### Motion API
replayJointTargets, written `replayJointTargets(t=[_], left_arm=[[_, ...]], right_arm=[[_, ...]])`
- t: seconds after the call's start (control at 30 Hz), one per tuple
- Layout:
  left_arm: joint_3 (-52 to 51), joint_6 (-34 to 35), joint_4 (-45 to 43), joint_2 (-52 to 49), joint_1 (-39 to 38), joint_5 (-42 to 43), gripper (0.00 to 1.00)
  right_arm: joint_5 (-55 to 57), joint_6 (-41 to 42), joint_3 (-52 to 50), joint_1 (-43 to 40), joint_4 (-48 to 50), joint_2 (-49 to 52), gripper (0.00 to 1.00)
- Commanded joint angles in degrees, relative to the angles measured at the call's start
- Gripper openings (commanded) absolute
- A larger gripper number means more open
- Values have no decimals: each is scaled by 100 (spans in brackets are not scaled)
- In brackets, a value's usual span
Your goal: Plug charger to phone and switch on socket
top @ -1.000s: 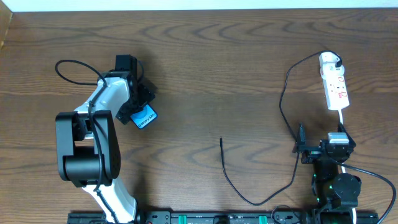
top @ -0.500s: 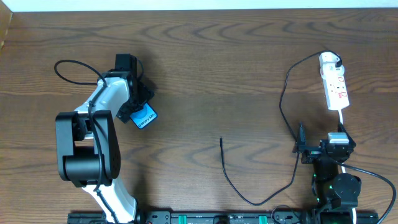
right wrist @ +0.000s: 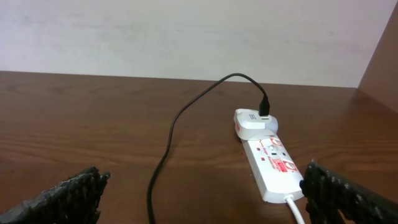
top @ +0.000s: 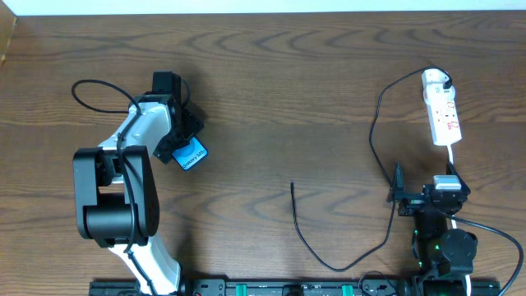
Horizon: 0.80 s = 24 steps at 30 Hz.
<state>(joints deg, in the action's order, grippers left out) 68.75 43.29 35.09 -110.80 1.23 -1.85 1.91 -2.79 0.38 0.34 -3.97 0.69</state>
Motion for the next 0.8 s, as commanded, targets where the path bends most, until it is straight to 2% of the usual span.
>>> replayJointTargets(t=[0.0, 0.77], left_arm=[[-46, 144, 61, -118, -4, -7, 90], [-46, 160, 50, -122, 33, 144, 90]], right_arm=[[-11, -70, -9, -2, -17, -35, 99], [-13, -72, -9, -2, -17, -35, 99]])
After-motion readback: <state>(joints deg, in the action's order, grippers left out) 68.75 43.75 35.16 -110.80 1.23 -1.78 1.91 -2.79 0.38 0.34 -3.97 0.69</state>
